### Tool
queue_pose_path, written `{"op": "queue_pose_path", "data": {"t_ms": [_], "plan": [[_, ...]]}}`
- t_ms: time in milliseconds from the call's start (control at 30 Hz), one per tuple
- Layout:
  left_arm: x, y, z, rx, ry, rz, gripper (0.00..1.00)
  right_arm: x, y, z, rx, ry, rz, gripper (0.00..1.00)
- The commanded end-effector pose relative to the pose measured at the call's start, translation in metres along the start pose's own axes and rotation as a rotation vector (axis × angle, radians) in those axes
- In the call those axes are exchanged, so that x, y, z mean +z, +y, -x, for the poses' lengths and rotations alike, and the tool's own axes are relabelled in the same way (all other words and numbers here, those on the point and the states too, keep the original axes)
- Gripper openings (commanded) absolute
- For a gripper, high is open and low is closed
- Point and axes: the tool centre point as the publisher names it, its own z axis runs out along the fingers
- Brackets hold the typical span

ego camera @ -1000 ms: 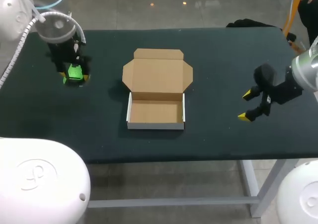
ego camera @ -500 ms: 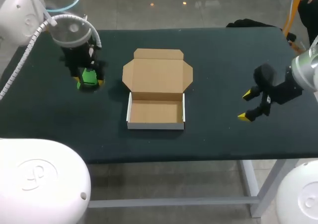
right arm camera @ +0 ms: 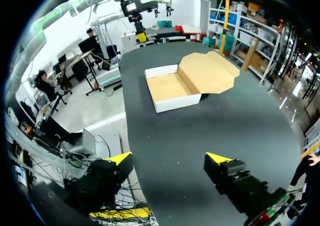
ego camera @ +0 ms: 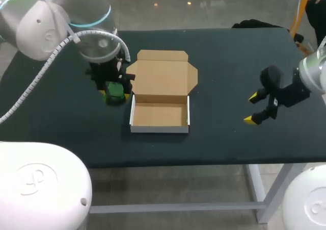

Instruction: Assemble the packaging by folding the flat box into shape, placing the metal phone stand inside, and closing the box properly

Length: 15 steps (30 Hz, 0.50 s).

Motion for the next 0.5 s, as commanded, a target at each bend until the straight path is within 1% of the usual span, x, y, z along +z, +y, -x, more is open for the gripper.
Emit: {"op": "queue_pose_path", "data": {"t_ms": [33,233,500], "plan": [[0.007,-0.005,-0.02,0.002,-0.035,0.001,0.0,-0.001,0.0,0.0,-0.001,0.003,0.002,1.0],[0.015,-0.013,-0.051,0.036,-0.035,0.002,0.0,-0.001,0.0,0.0,-0.001,0.003,0.002,1.0],[0.032,-0.022,-0.079,0.079,-0.028,0.022,0.0,-0.001,0.0,0.0,-0.001,0.003,0.002,1.0]]}}
